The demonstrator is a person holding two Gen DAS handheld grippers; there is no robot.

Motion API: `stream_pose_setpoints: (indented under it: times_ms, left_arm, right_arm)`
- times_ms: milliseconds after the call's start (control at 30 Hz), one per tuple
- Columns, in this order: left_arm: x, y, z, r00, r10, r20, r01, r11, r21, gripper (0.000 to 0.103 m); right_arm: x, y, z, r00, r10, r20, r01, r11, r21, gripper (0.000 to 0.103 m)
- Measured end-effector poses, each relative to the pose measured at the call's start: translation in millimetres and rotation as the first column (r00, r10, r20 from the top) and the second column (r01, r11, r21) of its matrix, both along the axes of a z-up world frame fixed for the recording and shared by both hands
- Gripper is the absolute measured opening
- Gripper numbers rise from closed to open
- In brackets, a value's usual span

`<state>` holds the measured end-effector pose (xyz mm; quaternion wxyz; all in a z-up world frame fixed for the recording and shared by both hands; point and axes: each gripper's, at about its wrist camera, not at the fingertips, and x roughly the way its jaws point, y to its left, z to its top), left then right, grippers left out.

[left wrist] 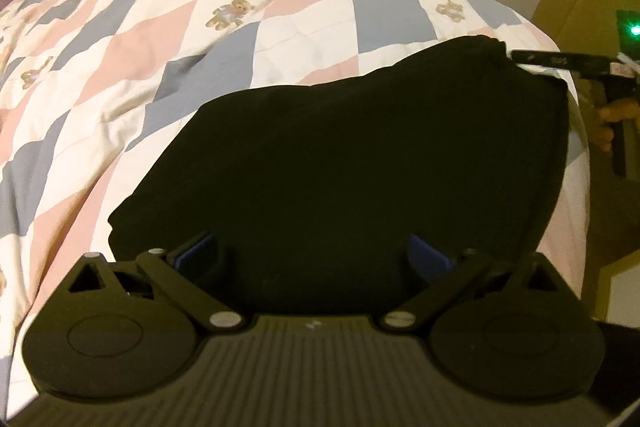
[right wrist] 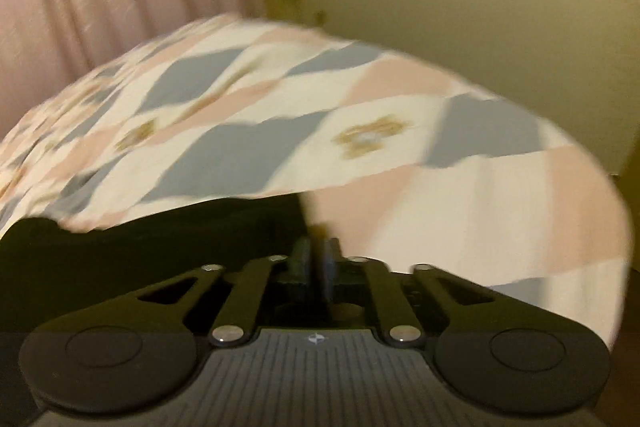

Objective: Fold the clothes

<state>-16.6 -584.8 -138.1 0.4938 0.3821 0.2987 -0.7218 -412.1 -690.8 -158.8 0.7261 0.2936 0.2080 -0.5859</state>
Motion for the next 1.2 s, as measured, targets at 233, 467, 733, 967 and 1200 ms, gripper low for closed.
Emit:
stream_pose_setpoints:
  times_ms: [233, 467, 733, 967, 1200]
  left_arm:
    - [3.5, 54.0, -11.4, 0.996, 0.085, 0.03, -0.08, 0.989, -0.124, 0.095]
    - [-5.7, 144.2, 7.0, 0.983, 0.178, 0.041, -0.166, 0.965, -0.204, 0.095]
    - [62.2, 153.3, 14.9, 0.871, 0.432, -0.233, -0.46, 0.884, -0.083, 0.098]
    - [122.9, 97.3, -31.1, 0.655, 0.588, -0.475, -0.589, 0.791, 0.166, 0.098]
    - [126.7, 69.2, -65.8, 0.59, 0.606, -0.534, -0.584, 0.777, 0.237, 0.097]
  right_arm:
    - [-19.4, 69.5, 2.8, 0.986, 0.09, 0.14, -0.062, 0.98, -0.188, 0.015]
    - [-42.5, 157.3, 23.4, 0.965, 0.025, 0.261, 0.011, 0.99, -0.137, 0.043]
    - [-72.7, 172.7, 34.2, 0.853, -0.05, 0.52, 0.045, 0.999, 0.022, 0.052]
    - [-61.9, 123.3, 2.2, 0.795, -0.143, 0.589, 0.067, 0.987, 0.149, 0.058]
    - [-50.3, 77.1, -41.5, 0.751, -0.255, 0.609, 0.112, 0.958, 0.263, 0.057]
